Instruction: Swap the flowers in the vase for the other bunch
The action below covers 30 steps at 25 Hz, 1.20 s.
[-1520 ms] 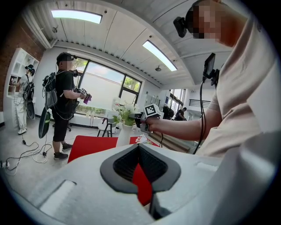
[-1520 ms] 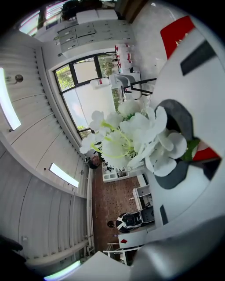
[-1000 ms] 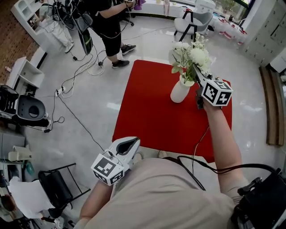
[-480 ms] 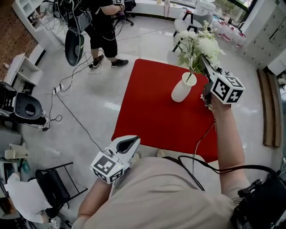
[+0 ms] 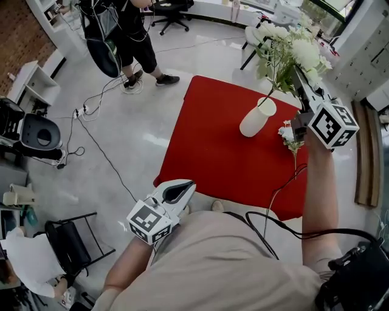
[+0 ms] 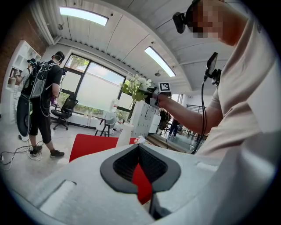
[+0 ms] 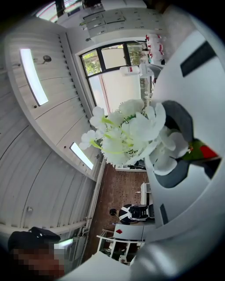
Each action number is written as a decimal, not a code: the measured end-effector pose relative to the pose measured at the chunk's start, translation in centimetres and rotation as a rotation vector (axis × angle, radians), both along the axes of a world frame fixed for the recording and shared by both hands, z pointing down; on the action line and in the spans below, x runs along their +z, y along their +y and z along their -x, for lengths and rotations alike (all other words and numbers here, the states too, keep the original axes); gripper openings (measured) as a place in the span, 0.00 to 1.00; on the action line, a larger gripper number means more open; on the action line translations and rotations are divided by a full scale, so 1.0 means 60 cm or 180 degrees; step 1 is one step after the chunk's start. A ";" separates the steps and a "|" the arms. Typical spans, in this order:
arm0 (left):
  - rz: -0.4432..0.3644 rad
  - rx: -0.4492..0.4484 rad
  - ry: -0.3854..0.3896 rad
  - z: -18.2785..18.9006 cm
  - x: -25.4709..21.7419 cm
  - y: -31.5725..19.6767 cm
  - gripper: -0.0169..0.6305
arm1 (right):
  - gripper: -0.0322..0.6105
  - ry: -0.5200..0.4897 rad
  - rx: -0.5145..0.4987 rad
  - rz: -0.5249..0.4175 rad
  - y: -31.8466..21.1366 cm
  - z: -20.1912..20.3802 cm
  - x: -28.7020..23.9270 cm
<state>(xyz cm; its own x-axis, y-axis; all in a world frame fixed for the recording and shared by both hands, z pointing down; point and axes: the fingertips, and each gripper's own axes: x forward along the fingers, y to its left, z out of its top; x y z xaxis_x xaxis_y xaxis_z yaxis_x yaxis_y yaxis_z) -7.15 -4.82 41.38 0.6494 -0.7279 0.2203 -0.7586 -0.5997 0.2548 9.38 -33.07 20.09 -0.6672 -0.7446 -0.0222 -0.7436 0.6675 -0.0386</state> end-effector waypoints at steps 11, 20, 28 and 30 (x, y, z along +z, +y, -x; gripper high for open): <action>0.0026 -0.0050 0.0022 0.002 -0.002 0.010 0.04 | 0.14 -0.0012 -0.0550 0.0425 0.062 0.105 0.057; 0.0060 -0.0159 0.0017 0.049 0.007 0.034 0.04 | 0.14 0.0065 -0.0735 0.0961 0.091 0.194 0.189; 0.0128 -0.0243 0.0015 0.098 0.025 0.057 0.04 | 0.14 0.0236 -0.0706 0.1515 0.092 0.249 0.354; 0.0159 -0.0264 0.0019 0.106 0.033 0.063 0.04 | 0.14 0.0270 -0.0693 0.1647 0.092 0.258 0.397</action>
<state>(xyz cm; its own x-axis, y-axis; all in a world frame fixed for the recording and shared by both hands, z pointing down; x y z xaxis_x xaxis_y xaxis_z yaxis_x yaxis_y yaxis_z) -13.52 -1.04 43.36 0.5886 -0.7675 0.2539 -0.8036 -0.5212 0.2875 -6.08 -27.55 43.92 -0.7901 -0.4893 0.3692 -0.6056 0.7158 -0.3476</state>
